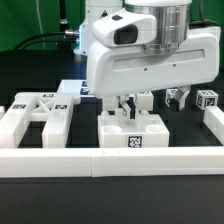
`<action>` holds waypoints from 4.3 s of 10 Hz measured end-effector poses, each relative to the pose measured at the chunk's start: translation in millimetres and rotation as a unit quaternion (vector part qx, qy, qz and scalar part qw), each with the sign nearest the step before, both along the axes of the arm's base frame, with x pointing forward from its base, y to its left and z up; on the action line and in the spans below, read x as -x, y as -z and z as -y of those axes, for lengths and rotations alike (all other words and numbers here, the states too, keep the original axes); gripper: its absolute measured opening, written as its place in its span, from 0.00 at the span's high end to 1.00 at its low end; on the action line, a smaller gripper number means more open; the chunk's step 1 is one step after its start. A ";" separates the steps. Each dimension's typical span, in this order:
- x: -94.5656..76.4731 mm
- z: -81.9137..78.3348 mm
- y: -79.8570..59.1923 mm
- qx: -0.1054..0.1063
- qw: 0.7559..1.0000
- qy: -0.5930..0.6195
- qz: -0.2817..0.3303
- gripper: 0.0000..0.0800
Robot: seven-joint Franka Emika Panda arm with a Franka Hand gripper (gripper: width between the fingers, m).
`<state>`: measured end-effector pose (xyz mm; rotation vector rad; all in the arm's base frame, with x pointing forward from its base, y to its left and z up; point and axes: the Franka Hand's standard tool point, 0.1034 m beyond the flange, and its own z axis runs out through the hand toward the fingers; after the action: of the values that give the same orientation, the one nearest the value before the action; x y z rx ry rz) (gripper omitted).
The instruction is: Assemble chair
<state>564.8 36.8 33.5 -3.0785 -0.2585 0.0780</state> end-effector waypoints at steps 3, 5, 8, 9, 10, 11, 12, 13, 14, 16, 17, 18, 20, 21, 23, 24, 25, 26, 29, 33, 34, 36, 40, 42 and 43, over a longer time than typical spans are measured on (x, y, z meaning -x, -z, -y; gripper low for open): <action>-3.1 3.2 13.9 -0.007 0.998 0.057 -0.008 0.19; -8.2 2.8 19.3 -0.008 0.999 0.051 -0.008 0.19; -9.0 -1.3 26.7 -0.009 0.999 0.048 -0.003 0.19; -9.5 -1.2 27.2 -0.009 0.999 0.046 0.001 0.35; -9.4 -1.2 27.3 -0.009 0.999 0.046 0.001 0.53; -9.4 -1.2 27.3 -0.009 0.999 0.046 0.001 0.53; -9.4 -1.3 27.3 -0.009 0.999 0.046 0.001 0.76; -9.4 -1.2 27.3 -0.009 0.999 0.046 0.001 0.76; -9.7 -1.2 27.1 -0.009 0.999 0.046 0.001 0.94; -10.3 -1.2 26.6 -0.009 0.999 0.046 0.002 0.96; -10.4 -1.2 26.6 -0.009 0.999 0.046 0.002 0.96; -10.4 -1.2 26.5 -0.009 0.999 0.046 0.002 0.96; -10.1 -13.1 26.2 -0.011 0.999 0.051 0.002 0.96; -11.5 -26.7 25.8 -0.011 0.999 0.051 0.003 0.96; -21.0 -44.6 25.5 -0.012 0.999 0.048 0.009 0.96; -27.9 -56.8 25.1 -0.013 0.998 0.053 0.013 0.96; -34.0 -66.8 25.2 -0.015 0.998 0.052 0.017 0.96; -36.6 -71.9 25.0 -0.015 0.998 0.049 0.019 0.96; -40.9 -79.6 25.0 -0.016 0.999 0.044 0.023 0.96; -43.0 -81.4 21.6 -0.017 0.999 0.040 0.026 0.96; -44.3 -77.5 17.9 -0.016 0.999 0.041 0.028 0.96; -47.1 -70.2 -1.1 -0.015 0.998 0.037 0.039 0.55; -24.2 -46.6 -45.3 -0.011 0.999 0.003 0.047 0.21; 3.5 -31.5 -39.0 -0.004 0.999 -0.004 0.051 0.19; 2.1 -33.4 -39.4 -0.005 0.999 -0.004 0.048 0.19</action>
Offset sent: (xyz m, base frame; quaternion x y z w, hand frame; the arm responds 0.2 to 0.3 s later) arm 0.0177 -0.0077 -0.0102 -0.0183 0.0009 -0.0209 0.9996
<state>562.7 70.2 73.0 -3.0763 -0.2757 -0.0697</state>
